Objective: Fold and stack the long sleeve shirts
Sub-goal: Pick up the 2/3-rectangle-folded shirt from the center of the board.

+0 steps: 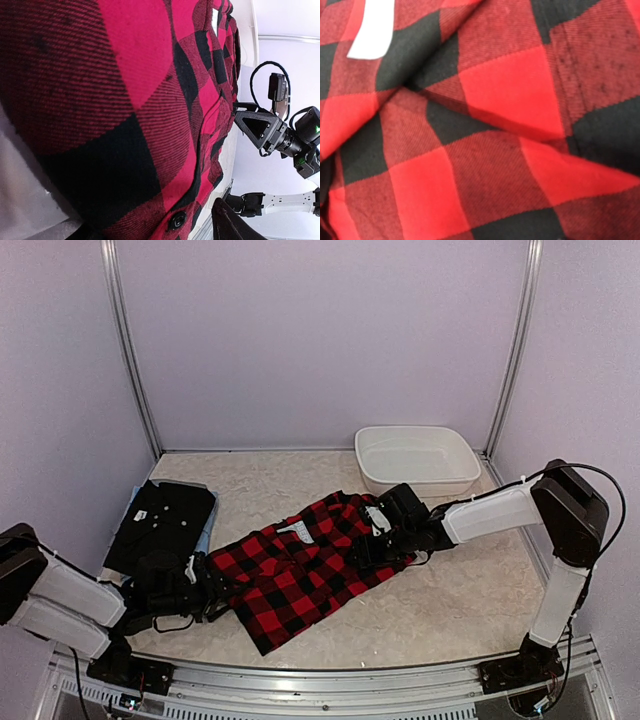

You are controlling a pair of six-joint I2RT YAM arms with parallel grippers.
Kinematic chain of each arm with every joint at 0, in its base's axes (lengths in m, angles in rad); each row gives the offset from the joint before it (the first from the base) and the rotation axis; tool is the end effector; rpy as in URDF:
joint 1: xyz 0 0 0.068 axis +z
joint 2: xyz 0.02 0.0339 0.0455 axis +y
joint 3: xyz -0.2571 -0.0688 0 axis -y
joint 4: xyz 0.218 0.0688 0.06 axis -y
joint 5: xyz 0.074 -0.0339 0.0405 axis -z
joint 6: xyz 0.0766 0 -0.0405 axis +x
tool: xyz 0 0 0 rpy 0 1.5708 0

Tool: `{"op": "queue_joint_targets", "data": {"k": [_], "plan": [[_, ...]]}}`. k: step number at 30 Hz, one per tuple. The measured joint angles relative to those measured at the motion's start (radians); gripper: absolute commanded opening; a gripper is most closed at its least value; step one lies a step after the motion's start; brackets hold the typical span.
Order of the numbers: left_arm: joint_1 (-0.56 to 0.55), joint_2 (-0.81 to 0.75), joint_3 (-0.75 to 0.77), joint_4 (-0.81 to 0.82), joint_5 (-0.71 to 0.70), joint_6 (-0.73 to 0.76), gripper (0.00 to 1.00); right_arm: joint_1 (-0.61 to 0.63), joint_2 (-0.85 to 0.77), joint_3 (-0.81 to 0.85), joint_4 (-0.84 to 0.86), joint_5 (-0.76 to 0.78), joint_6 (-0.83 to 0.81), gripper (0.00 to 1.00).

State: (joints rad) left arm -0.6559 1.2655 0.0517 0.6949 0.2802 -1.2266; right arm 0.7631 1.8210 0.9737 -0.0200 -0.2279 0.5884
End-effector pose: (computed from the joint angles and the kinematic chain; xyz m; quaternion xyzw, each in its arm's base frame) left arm 0.1482 -0.1408 0.1022 -0.1738 0.8415 -0.4729 0.1951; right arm 0.2548 0.2676 0.1256 -0.1204 0.9257 0.2974 0.2003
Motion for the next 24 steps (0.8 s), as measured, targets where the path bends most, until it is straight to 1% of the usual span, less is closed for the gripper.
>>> {"op": "queue_joint_targets", "data": {"k": [4,7,9,12,13,14,17,21,22,24], "plan": [[-0.003,0.122,-0.003,0.152,0.004,-0.007,0.45,0.001,0.000,0.000,0.001,0.000,0.000,0.61],[-0.002,0.197,-0.012,0.244,0.016,-0.013,0.29,0.003,0.000,0.000,0.002,0.000,0.000,0.61],[0.000,0.224,-0.020,0.270,0.022,-0.011,0.18,0.006,0.000,0.000,0.003,0.001,0.000,0.61],[0.003,0.224,-0.030,0.284,0.027,-0.012,0.08,0.011,0.000,0.000,0.002,0.002,-0.002,0.61],[0.003,0.212,-0.031,0.279,0.027,-0.011,0.03,0.012,0.000,0.000,0.001,0.002,-0.005,0.61],[0.005,0.193,-0.030,0.268,0.027,-0.009,0.00,0.013,0.000,0.000,0.000,0.004,-0.008,0.61],[0.011,0.080,-0.014,0.159,0.025,0.014,0.00,0.013,0.000,0.006,-0.015,0.006,-0.021,0.62],[0.034,-0.129,0.084,-0.133,0.005,0.077,0.00,0.013,0.000,0.035,-0.052,0.012,-0.047,0.63],[0.050,-0.188,0.125,-0.235,0.002,0.097,0.00,0.013,0.000,0.047,-0.066,0.016,-0.056,0.63],[0.087,-0.266,0.183,-0.378,0.000,0.134,0.00,0.013,0.000,0.064,-0.089,0.024,-0.073,0.64]]}}
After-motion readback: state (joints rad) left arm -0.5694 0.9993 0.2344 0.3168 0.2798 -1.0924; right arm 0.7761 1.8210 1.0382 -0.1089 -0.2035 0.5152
